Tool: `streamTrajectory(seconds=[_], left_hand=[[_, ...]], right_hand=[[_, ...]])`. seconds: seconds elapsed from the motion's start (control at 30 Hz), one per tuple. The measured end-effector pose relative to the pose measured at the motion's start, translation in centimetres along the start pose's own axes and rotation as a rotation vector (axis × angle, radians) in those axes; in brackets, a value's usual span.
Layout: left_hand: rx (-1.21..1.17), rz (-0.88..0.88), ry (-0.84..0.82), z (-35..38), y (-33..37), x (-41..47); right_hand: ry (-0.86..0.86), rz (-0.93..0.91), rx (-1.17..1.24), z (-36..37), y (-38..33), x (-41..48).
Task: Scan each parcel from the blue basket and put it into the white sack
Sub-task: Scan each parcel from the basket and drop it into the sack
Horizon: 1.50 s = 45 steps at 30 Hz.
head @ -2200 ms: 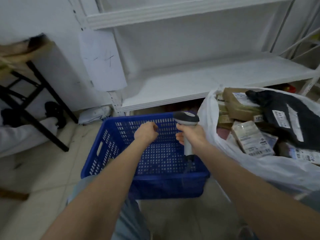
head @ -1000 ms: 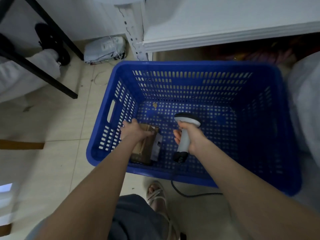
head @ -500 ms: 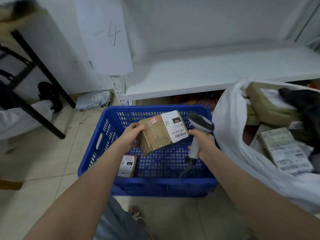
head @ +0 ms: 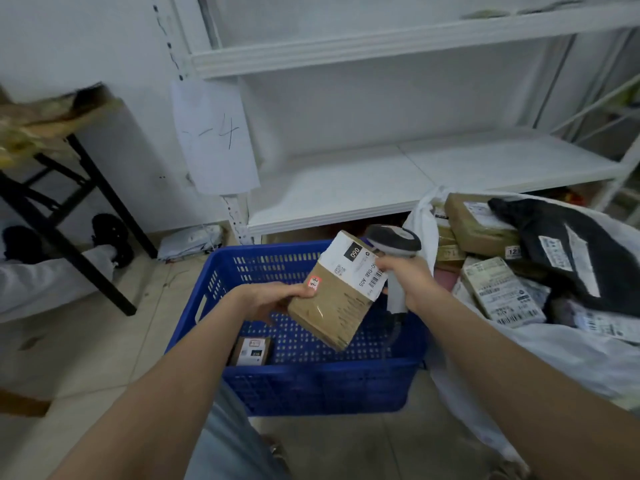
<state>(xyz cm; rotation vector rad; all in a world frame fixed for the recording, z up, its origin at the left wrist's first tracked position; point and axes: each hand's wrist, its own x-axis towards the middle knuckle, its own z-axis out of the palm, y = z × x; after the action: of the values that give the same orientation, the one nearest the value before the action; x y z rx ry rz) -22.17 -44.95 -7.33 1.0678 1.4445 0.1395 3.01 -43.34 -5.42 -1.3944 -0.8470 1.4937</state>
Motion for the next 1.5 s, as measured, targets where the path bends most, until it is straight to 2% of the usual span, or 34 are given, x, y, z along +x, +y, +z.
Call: streamTrajectory(seconds=[0.13,0.27,0.4,0.5,0.6,0.7,0.83,1.0,1.33,1.5], left_hand=[[-0.087,0.056,-0.013,1.9,0.9,0.2],[-0.258,0.138,0.135,3.0,1.0,0.3],[-0.527,0.218,0.286,3.5,1.1,0.6],[-0.627,0.284,0.370,4.2,1.9,0.6],[-0.614,0.343,0.368,5.1,2.4,0.7],[-0.575,0.409,0.370,5.5,2.6,0.6],[-0.527,0.475,0.338,5.8,3.2,-0.2],[-0.595,0.505,0.335,5.3,4.2,-1.3],[-0.636,0.643,0.489,4.5,7.7,-3.3],[-0.430,0.594,0.520,2.8,7.6,-3.6]], right_hand=[[-0.035,-0.041,-0.015,-0.1,-0.8,-0.8],[-0.013,-0.069,0.033,-0.7,-0.8,-1.2],[0.098,-0.008,0.129,-1.9,1.1,-1.0],[0.079,0.041,0.265,-1.5,3.3,-1.5],[0.065,0.041,0.398,-0.5,4.1,-2.0],[0.138,0.034,0.469,-0.3,3.5,-1.8],[0.201,0.035,0.412,-0.6,2.1,-1.5],[0.255,0.006,0.395,-1.1,1.8,-1.6],[0.239,-0.032,0.403,-1.3,1.5,-2.0],[0.234,0.006,0.330,-1.7,1.6,-1.4]])
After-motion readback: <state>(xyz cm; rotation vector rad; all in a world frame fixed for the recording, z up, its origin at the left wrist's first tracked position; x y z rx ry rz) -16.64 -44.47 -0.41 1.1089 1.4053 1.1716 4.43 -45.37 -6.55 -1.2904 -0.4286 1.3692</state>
